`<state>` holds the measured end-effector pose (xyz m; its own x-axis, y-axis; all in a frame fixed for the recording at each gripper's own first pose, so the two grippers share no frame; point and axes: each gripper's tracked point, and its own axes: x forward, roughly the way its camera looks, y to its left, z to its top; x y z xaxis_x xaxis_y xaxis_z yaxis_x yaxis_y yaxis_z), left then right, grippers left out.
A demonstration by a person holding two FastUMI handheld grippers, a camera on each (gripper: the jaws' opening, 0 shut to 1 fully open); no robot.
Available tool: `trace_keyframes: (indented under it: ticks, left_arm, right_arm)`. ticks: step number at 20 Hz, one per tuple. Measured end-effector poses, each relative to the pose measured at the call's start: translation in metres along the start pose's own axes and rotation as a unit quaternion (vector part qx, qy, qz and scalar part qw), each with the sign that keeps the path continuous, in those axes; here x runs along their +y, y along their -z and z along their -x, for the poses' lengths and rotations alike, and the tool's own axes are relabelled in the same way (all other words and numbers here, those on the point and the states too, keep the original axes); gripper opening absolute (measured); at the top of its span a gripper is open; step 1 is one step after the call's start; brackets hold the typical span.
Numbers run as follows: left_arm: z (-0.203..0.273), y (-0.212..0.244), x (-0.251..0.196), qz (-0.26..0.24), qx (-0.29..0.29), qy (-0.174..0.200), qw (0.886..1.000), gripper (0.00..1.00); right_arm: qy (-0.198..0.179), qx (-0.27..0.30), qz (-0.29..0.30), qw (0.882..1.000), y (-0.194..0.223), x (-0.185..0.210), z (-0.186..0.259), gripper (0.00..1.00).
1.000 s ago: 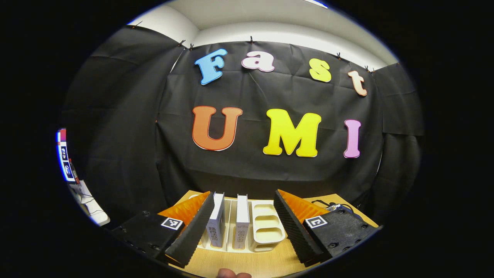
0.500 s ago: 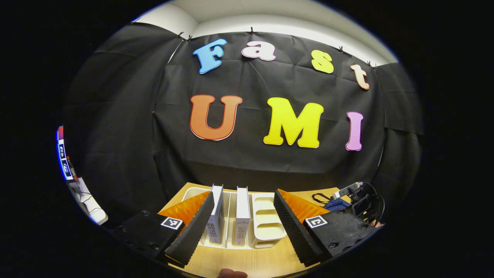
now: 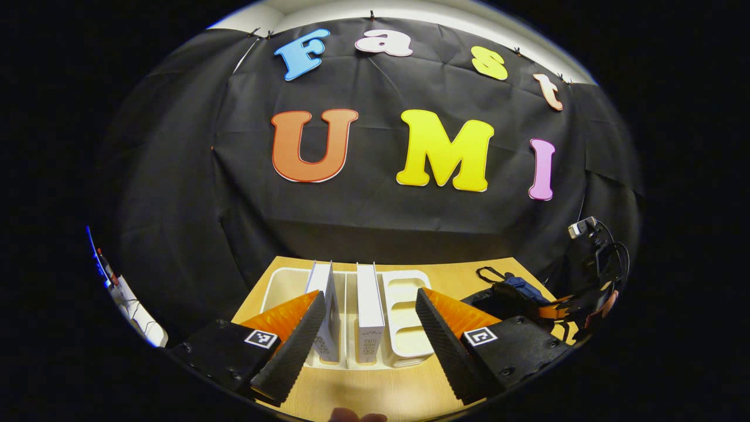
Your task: Open the schoolbag, grab two books from the bookshelf and put them into the schoolbag.
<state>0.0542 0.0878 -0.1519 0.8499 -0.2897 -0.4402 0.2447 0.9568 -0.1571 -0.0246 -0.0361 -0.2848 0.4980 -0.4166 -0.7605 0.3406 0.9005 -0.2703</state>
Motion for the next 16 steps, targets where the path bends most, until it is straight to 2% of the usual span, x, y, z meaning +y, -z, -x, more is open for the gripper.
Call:
trace_keyframes:
  ticks: [1, 2, 9, 13, 16]
  left_arm:
    - [-0.006, 0.004, -0.001, 0.002, 0.014, 0.001, 1.000, 0.99]
    - [-0.013, 0.007, -0.002, 0.003, 0.031, 0.003, 1.000, 0.99]
    - [-0.059, 0.023, 0.007, -0.023, 0.140, 0.000, 0.990, 0.99]
    - [-0.075, 0.038, 0.002, -0.023, 0.228, 0.015, 0.973, 0.99]
    - [-0.085, 0.044, 0.002, -0.024, 0.280, 0.009, 0.960, 0.99]
  right_arm:
    - [-0.001, -0.002, -0.005, 1.000, -0.002, -0.006, 0.003, 0.03]
    - [-0.001, -0.005, -0.008, 1.000, -0.005, -0.011, 0.006, 0.00]
    - [-0.015, -0.024, -0.019, 0.999, -0.020, -0.042, 0.017, 0.00]
    - [-0.029, -0.031, -0.015, 0.999, -0.028, -0.053, 0.021, 0.00]
    - [-0.042, -0.033, -0.013, 0.998, -0.030, -0.057, 0.020, 0.00]
